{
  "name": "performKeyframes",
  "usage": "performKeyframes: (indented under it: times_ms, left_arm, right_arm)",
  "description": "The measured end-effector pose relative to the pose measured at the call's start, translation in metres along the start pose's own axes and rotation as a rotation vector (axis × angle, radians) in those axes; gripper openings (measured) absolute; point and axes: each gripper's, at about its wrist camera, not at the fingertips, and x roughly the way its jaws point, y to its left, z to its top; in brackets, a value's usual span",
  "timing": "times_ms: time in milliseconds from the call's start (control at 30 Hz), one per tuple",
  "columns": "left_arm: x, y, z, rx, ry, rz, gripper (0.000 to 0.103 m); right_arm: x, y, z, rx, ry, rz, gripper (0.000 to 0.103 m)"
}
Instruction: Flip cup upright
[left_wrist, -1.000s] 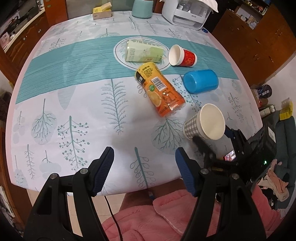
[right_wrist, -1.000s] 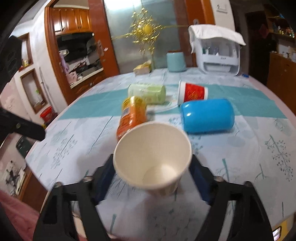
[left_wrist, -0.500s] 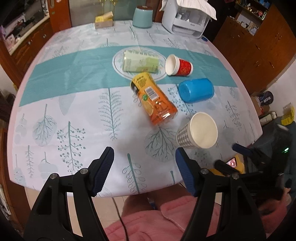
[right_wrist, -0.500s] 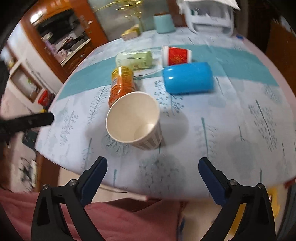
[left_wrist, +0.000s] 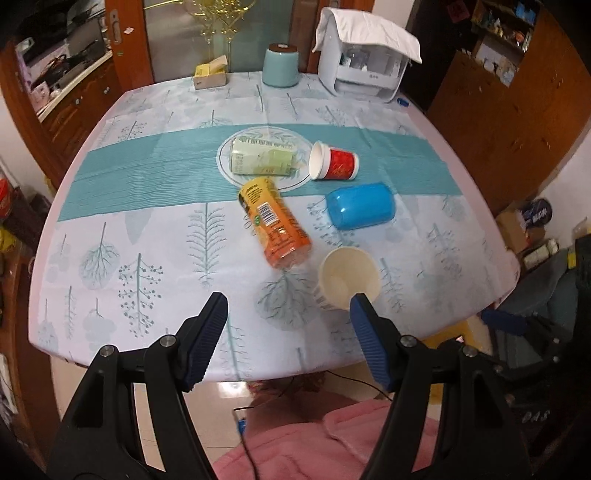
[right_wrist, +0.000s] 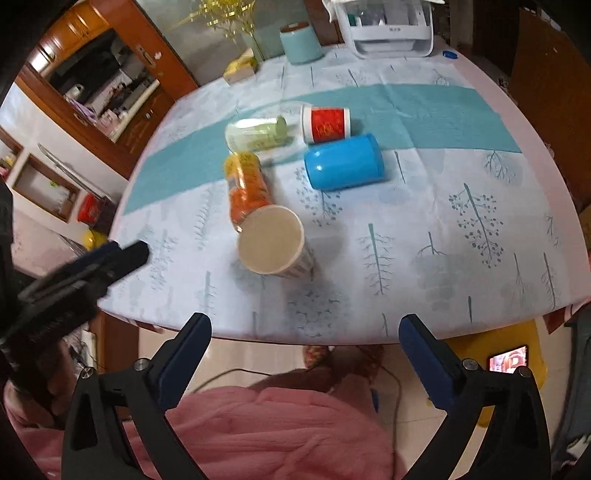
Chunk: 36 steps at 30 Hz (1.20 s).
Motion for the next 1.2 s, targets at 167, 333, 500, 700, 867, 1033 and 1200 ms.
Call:
performKeyframes:
  times_ms: [167, 333, 500, 700, 867, 1033, 1200]
  left_arm:
    - [-0.015, -0.012, -0.007, -0.018, -0.047, 0.042, 0.066]
    - [-0.023, -0.021, -0.02, -0.021, -0.088, 0.116, 0.066]
    - [-0.03, -0.025, -0.031, -0.014, -0.138, 0.185, 0.067]
    - [-0.038, -0.012, -0.037, -0.079, -0.171, 0.183, 0.082]
    - [-0.041, -0.01, -0.039, -0.084, -0.184, 0.19, 0.086]
    - [-0.041, -0.014, -0.039, -0.055, -0.187, 0.208, 0.099]
    - [-0.042, -0.016, -0.039, -0.046, -0.194, 0.213, 0.103]
  right_arm:
    - [-0.029, 0.01, -0.004, -0.032, -0.102, -0.029, 0.103]
    - [-0.043, 0.011, -0.015, -0.033, -0.164, -0.022, 0.103]
    - [-0.055, 0.021, -0.027, -0.067, -0.243, -0.052, 0.103]
    - [-0.063, 0.034, -0.036, -0.102, -0.294, -0.084, 0.103]
    - [-0.066, 0.033, -0.038, -0.086, -0.313, -0.074, 0.103]
    - [-0.074, 0.035, -0.042, -0.092, -0.364, -0.088, 0.103]
    - [-0.076, 0.036, -0.043, -0.087, -0.375, -0.092, 0.103]
